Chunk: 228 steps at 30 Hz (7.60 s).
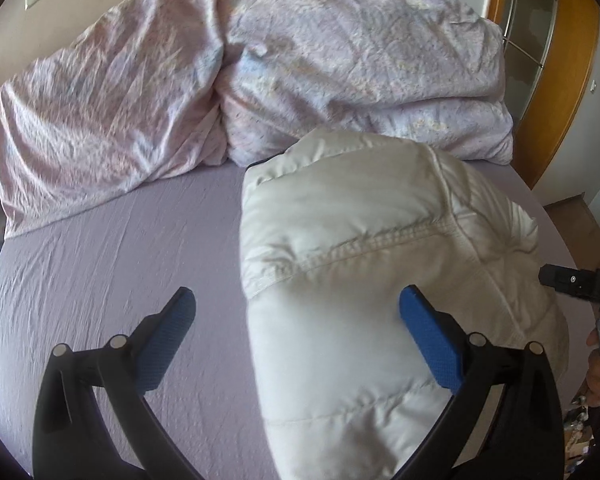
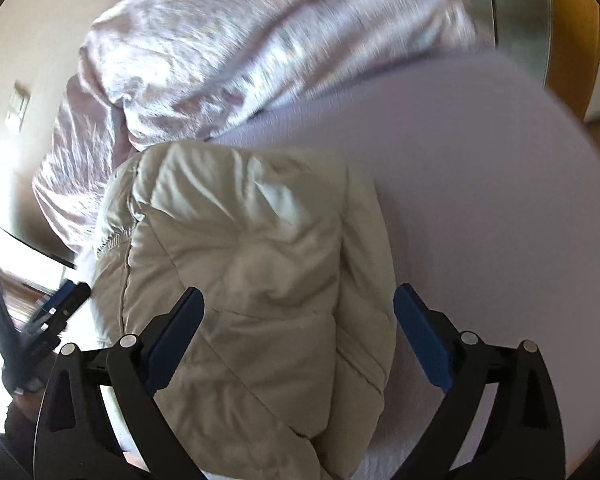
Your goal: Fold large clothes
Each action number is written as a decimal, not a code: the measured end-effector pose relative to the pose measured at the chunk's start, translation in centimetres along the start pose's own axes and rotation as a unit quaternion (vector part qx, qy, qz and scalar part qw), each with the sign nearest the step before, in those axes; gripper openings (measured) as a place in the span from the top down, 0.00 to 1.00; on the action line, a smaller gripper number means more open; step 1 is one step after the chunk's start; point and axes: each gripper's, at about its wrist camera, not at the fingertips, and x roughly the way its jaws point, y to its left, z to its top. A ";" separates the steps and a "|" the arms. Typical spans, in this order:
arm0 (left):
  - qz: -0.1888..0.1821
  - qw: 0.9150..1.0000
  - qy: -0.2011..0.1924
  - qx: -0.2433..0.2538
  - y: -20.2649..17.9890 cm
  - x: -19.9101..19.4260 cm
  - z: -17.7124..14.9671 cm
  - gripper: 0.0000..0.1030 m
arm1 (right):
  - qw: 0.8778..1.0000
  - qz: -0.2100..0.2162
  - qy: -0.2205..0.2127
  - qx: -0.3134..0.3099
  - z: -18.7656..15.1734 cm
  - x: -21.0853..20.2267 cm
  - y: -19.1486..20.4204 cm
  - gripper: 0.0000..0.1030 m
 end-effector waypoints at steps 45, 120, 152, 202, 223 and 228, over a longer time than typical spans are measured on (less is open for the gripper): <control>-0.111 0.990 0.067 -0.056 4.5 3.1 -0.1 0.02 | 0.982 0.140 0.101 0.082 -0.3 6.3 -0.5 0.24; -0.120 0.973 0.055 -0.189 18.9 8.6 6.2 0.24 | 0.989 0.093 0.107 0.033 4.2 12.4 12.6 0.28; 0.029 0.996 0.008 -0.085 12.2 1.4 6.1 0.13 | 0.989 -0.027 -0.015 -0.142 -0.3 1.1 21.6 0.53; 0.014 0.995 0.021 -0.093 12.4 -3.4 -2.8 0.03 | 0.970 -0.141 -0.033 -0.194 -14.9 -4.4 20.9 0.06; -0.006 0.994 0.019 -0.107 11.2 -6.5 -6.1 0.03 | 0.971 -0.126 -0.057 -0.195 -17.3 -6.1 20.6 0.06; -0.011 0.993 0.017 -0.113 11.0 -6.7 -6.4 0.03 | 0.972 -0.118 -0.062 -0.193 -17.6 -6.4 20.6 0.06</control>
